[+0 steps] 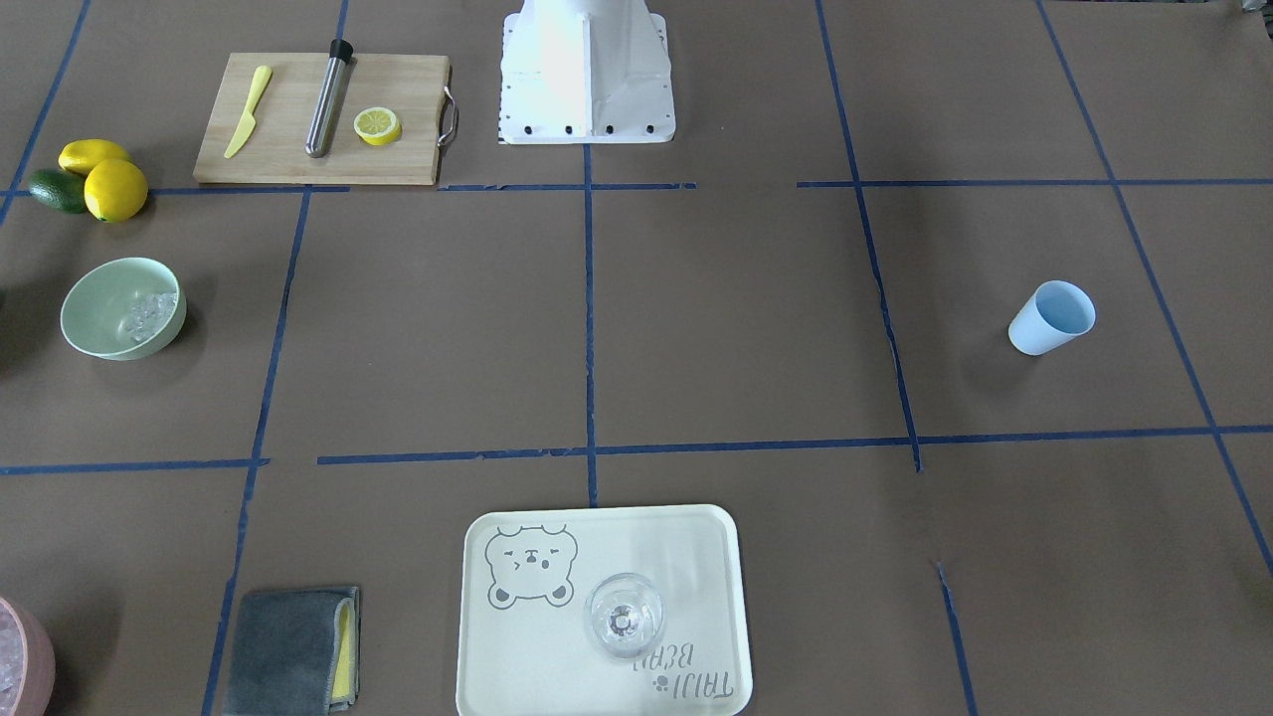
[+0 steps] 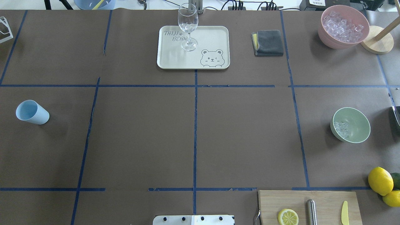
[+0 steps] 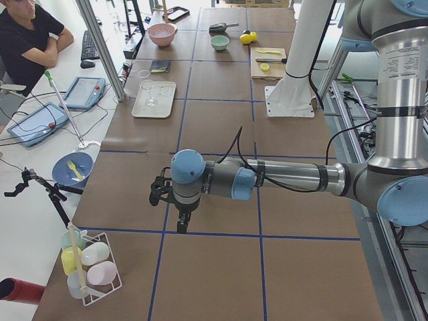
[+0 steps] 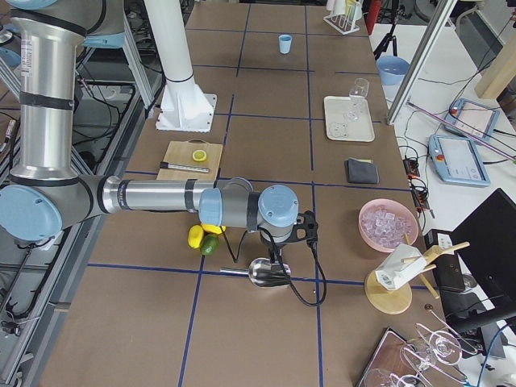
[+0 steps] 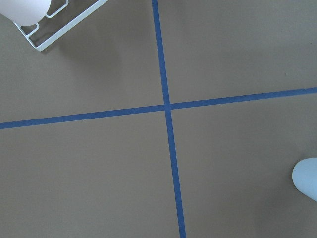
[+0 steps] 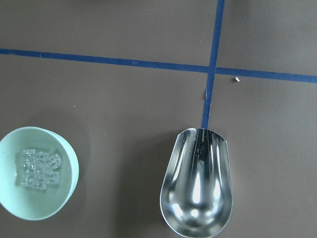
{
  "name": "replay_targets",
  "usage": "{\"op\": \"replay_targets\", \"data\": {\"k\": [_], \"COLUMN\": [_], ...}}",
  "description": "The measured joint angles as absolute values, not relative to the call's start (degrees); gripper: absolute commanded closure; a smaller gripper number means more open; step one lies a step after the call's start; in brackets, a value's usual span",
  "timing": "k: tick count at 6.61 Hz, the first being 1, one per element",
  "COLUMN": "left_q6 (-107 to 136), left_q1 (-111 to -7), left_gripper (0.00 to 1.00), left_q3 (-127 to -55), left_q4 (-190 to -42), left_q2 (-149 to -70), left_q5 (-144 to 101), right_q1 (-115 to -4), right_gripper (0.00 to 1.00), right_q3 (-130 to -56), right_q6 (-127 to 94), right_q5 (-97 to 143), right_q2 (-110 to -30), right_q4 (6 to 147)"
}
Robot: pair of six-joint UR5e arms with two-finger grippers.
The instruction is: Pour ice into bowl
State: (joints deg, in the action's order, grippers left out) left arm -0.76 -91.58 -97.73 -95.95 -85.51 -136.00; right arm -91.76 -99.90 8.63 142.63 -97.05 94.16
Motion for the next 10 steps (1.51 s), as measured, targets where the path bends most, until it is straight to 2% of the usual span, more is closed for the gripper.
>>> {"op": "replay_targets", "data": {"k": [10], "left_q6": [-0.48], "left_q1": [-92.39], "left_gripper": [0.00], "left_q3": [-98.26], "left_q4": [-96.12], "left_q2": [-85.63], "left_q5": [-135.71], "right_q1": [-92.68], "right_gripper": [0.00], "right_q3": [-95.54], "right_q6": [6.40], "right_q5": [141.07], "right_q2": [-96.60], "right_q4": [86.11]}}
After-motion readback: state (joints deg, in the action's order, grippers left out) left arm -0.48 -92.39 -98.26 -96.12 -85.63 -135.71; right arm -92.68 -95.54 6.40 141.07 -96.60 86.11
